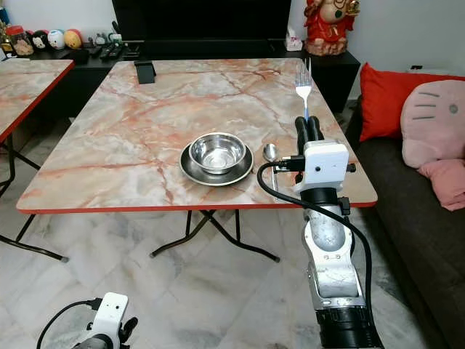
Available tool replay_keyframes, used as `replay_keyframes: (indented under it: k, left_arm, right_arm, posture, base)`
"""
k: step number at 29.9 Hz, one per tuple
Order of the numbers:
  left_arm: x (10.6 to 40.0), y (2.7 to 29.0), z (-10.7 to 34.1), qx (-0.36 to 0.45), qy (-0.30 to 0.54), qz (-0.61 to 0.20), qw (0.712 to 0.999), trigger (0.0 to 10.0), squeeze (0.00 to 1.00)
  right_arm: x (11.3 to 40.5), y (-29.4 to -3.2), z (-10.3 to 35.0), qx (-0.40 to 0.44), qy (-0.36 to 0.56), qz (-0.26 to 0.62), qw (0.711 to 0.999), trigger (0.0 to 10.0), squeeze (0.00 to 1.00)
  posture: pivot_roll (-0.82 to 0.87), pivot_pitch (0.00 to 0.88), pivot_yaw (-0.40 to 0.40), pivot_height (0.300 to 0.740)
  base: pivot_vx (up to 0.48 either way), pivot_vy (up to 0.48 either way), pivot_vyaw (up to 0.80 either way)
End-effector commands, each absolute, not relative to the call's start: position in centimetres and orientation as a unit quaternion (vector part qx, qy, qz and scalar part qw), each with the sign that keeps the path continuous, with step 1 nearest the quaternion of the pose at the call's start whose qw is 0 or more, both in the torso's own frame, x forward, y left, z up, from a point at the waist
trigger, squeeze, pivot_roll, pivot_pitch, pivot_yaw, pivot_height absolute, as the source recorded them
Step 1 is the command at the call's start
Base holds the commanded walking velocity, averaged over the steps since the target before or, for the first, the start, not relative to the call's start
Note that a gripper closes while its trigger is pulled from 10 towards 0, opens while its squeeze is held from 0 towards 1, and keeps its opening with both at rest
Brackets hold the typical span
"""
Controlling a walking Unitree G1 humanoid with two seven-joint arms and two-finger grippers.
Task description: Setting the table
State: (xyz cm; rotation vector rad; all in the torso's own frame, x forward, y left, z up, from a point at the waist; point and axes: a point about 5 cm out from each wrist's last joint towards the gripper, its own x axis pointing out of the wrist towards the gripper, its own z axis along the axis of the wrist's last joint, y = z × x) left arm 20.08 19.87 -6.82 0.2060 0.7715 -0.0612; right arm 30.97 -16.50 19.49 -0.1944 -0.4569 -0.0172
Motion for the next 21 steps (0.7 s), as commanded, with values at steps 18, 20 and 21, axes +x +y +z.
replay_keyframes:
  k: [18, 20, 21]
  left_arm:
    - [19.91, 20.21, -6.93, 0.104, 0.384, -0.024, 0.917, 10.0, 0.0]
    - [19.91, 20.18, -6.94, 0.104, 0.384, -0.024, 0.917, 10.0, 0.0]
    - [19.91, 20.15, -6.94, 0.104, 0.384, -0.024, 0.917, 10.0, 0.0]
  right_arm:
    - [31.33, -16.43, 19.71, -0.098, -0.223, -0.01, 0.97, 10.0, 0.0]
    - [31.35, -16.46, 19.65, -0.1, -0.221, -0.01, 0.97, 10.0, 0.0]
    - [31.35, -16.48, 19.64, -0.1, -0.221, -0.01, 0.97, 10.0, 0.0]
  posture:
    - [-0.04, 0.0, 0.003, 0.74]
    - [-0.04, 0.0, 0.002, 0.74]
    - [-0.04, 0.0, 0.002, 0.74]
  base:
    - [0.344, 0.0, 0.0]
    - [0.369, 0.0, 0.0]
    - [0.368, 0.0, 0.0]
